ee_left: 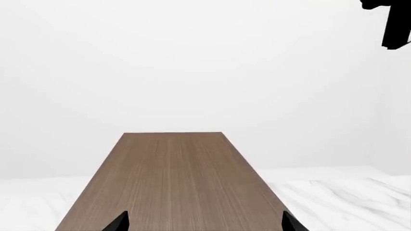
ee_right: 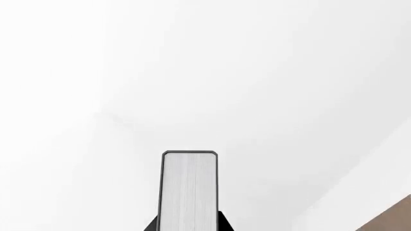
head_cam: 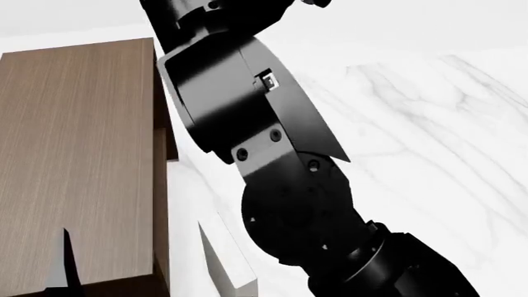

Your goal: Pick up the book in the middle and place it on the cabinet shelf.

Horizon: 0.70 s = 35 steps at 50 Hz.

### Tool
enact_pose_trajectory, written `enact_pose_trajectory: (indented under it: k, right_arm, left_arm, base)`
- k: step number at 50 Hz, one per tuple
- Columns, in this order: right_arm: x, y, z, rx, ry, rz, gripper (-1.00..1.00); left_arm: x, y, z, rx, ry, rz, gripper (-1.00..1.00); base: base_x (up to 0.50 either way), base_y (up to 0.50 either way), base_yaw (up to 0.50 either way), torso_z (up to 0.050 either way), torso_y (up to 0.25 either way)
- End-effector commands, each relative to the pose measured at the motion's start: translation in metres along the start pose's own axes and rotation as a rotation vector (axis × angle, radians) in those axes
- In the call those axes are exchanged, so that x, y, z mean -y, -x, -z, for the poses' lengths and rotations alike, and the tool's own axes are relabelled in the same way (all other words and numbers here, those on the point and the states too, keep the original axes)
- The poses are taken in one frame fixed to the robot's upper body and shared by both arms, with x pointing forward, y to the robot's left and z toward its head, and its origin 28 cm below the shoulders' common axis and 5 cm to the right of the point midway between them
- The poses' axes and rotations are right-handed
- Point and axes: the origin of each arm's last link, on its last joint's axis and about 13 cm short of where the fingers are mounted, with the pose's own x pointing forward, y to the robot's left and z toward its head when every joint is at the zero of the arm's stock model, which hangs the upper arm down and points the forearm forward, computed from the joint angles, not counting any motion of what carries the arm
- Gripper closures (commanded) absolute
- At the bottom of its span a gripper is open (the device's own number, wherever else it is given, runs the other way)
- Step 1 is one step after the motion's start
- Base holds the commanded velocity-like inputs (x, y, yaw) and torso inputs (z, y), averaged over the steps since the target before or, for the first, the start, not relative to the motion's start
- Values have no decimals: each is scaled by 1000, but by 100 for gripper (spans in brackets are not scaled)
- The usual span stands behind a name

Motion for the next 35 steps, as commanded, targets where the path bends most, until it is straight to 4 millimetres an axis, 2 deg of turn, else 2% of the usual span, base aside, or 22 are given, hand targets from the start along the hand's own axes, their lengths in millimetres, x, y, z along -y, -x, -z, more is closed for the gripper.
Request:
enact_pose_trajectory:
  k: [1,19,35]
  right_arm:
    - [-29,2,17,-53,54,-115,100]
    - [-19,-4,45,-143,71,-45,100]
    - [-16,-9,52,-235,145,91,100]
  left_arm:
    - [-1,-2,-3,27,24,9,-100]
    - [-2,-1,-6,33,29,6,-100]
    - [-2,-2,-5,31,30,7,-100]
  base:
    - [0,0,0,0,0]
    - [0,0,0,0,1]
    - [0,0,0,1,1]
